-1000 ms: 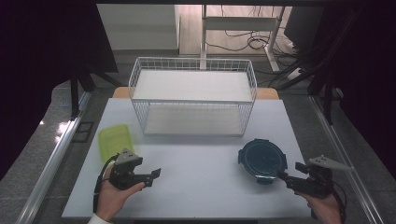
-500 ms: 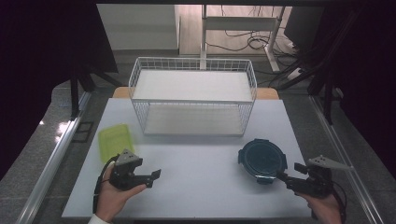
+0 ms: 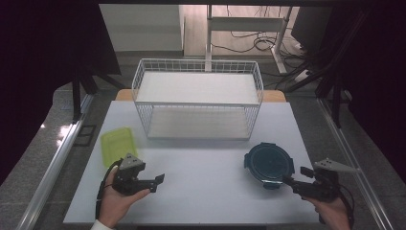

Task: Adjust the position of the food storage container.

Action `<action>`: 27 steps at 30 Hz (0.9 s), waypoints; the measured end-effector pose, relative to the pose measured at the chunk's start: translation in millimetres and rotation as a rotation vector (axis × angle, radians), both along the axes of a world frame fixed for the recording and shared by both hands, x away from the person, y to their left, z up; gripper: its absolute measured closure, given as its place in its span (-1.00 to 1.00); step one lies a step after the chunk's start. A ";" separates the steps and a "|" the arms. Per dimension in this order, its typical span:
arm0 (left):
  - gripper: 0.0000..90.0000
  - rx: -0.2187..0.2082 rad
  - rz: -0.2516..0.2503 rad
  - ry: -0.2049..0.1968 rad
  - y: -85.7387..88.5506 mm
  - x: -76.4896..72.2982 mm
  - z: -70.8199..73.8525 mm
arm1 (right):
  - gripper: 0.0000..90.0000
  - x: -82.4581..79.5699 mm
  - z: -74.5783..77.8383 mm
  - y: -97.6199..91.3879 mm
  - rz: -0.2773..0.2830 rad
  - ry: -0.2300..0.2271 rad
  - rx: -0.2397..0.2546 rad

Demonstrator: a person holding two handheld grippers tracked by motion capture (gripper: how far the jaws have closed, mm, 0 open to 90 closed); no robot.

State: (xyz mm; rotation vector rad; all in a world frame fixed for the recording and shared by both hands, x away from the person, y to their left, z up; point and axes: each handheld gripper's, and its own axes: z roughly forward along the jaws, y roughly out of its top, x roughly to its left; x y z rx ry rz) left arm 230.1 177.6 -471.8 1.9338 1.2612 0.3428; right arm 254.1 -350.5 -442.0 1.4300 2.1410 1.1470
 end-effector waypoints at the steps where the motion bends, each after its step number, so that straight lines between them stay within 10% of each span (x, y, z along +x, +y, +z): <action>1: -0.61 -0.001 0.002 -0.001 0.1 -0.2 0.4 | -0.61 0.0 0.3 0.2 0.001 0.001 0.001; 15: -0.61 0.002 -0.024 0.001 -0.8 0.5 3.0 | -0.58 9.4 4.2 10.1 0.033 0.028 -0.039; 27: -0.62 0.015 -0.021 0.006 -4.2 8.4 4.0 | -0.28 57.9 24.0 -4.2 -0.002 0.066 -0.086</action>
